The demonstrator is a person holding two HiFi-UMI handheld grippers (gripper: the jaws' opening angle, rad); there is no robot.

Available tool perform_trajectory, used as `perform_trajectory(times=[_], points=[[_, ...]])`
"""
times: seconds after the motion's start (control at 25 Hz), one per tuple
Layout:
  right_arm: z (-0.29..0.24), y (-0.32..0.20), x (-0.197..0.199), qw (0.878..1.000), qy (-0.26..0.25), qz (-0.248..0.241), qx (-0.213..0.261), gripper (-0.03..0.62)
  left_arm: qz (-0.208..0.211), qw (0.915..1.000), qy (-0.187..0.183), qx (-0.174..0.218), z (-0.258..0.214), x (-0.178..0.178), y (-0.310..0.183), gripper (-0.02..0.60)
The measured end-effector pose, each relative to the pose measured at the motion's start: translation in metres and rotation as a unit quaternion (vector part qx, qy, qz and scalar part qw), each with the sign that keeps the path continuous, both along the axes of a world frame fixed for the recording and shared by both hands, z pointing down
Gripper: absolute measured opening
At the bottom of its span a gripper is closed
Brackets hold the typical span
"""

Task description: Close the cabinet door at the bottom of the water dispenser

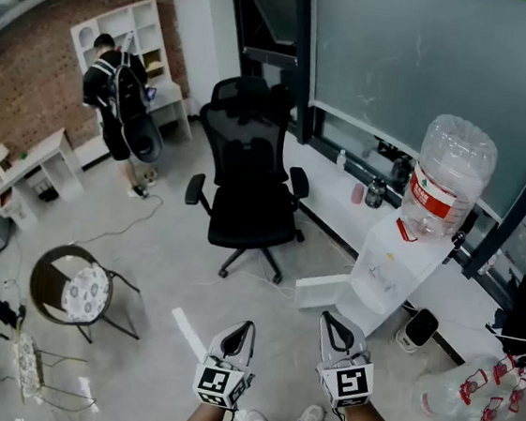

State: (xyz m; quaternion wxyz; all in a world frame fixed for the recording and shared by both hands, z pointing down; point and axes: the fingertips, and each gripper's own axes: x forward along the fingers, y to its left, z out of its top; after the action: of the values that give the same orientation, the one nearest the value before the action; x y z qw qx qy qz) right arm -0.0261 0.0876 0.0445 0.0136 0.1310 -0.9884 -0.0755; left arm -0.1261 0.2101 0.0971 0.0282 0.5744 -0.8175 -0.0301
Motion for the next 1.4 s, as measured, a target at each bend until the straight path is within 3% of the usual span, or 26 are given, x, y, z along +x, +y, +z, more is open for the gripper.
perform_trajectory(times=[0.88, 1.16, 1.4], points=[[-0.007, -0.048, 0.016, 1.000, -0.020, -0.009, -0.017, 0.003, 0.013, 0.9998, -0.009, -0.011, -0.008, 0.028, -0.062, 0.018], [0.002, -0.076, 0.022, 1.000, -0.002, -0.020, -0.021, 0.002, 0.002, 0.9995, -0.028, -0.017, -0.007, 0.042, -0.084, 0.018], [0.004, -0.088, 0.015, 1.000, 0.001, -0.026, -0.013, 0.003, 0.006, 0.9996, -0.023, -0.014, -0.008, 0.039, -0.101, 0.018]])
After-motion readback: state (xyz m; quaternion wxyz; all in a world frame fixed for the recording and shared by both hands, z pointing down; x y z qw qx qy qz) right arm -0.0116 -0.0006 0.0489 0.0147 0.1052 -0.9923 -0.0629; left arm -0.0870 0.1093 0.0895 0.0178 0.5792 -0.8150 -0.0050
